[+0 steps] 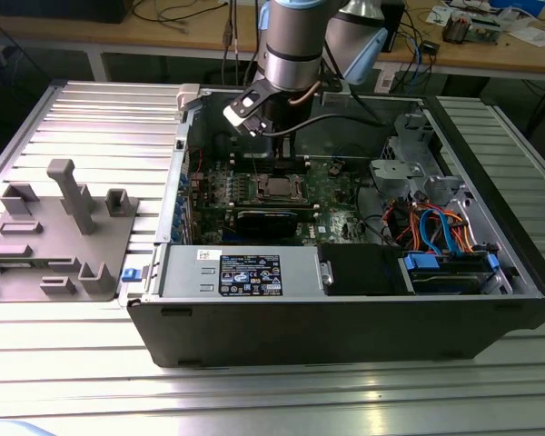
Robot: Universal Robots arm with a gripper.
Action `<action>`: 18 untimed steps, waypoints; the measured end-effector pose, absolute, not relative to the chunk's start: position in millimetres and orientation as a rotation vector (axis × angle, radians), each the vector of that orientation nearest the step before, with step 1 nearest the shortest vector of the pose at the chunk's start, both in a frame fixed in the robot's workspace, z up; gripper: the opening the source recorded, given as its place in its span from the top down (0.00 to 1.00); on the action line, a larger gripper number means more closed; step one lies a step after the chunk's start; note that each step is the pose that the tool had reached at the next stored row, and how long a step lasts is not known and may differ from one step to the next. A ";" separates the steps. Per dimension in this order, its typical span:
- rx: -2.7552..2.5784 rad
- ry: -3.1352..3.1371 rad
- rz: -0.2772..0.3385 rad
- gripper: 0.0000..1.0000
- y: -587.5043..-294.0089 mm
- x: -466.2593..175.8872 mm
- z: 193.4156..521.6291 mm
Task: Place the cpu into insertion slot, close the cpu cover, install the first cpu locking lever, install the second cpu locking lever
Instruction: 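Close the cpu cover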
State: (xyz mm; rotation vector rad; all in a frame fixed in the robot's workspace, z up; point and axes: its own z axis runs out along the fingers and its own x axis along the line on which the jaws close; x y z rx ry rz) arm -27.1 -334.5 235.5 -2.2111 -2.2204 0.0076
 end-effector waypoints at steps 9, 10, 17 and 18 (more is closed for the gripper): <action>-2.211 -2.220 0.007 0.89 -334.4 -33.8 221.9; -2.211 -2.220 0.007 0.89 -334.4 -34.4 219.9; -2.211 -2.220 0.007 0.89 -334.5 -39.6 207.6; -2.211 -2.220 0.007 0.89 -334.5 -40.0 206.4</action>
